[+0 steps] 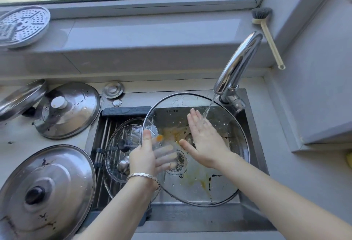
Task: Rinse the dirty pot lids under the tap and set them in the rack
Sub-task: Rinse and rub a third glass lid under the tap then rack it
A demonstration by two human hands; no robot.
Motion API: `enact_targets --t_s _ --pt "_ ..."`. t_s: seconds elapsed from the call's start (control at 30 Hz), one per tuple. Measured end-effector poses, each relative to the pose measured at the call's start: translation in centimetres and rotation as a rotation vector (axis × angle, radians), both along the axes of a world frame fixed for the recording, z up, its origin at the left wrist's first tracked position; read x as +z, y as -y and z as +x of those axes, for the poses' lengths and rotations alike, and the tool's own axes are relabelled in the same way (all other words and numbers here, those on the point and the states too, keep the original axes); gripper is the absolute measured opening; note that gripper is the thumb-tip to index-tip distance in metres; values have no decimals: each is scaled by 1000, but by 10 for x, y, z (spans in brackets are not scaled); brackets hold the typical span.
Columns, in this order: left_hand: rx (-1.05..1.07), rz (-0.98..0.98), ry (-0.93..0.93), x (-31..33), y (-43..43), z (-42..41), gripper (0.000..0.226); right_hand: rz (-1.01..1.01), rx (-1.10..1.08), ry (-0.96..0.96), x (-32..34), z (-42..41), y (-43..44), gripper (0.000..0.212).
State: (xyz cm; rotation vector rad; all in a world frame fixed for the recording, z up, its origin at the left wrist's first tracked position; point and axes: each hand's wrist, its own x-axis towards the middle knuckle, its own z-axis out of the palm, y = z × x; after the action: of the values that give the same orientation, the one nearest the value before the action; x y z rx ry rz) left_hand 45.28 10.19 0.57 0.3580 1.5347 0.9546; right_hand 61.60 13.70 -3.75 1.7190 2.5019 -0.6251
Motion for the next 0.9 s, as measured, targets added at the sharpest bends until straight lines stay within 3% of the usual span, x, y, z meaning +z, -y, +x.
enact_targets --t_s 0.13,0.27,0.4,0.43,0.57,0.7,0.9 --pt "2 -7 0 3 3 2 57 54 351 -172 -3 -18 25 65" --pt "4 -1 -7 5 5 2 55 50 65 -60 1 0 12 69" --pt "8 -15 -21 5 7 4 54 57 335 -186 1 -21 34 66" --pt "3 -20 -20 5 7 5 53 69 318 -174 0 -19 32 67" --pt "17 -28 -25 8 10 10 49 31 15 -69 7 -12 8 71" --pt "48 -38 -54 9 10 14 47 65 282 -242 9 -48 17 65" --pt "-14 -14 -48 12 15 7 51 30 -185 -108 -2 -7 -19 68"
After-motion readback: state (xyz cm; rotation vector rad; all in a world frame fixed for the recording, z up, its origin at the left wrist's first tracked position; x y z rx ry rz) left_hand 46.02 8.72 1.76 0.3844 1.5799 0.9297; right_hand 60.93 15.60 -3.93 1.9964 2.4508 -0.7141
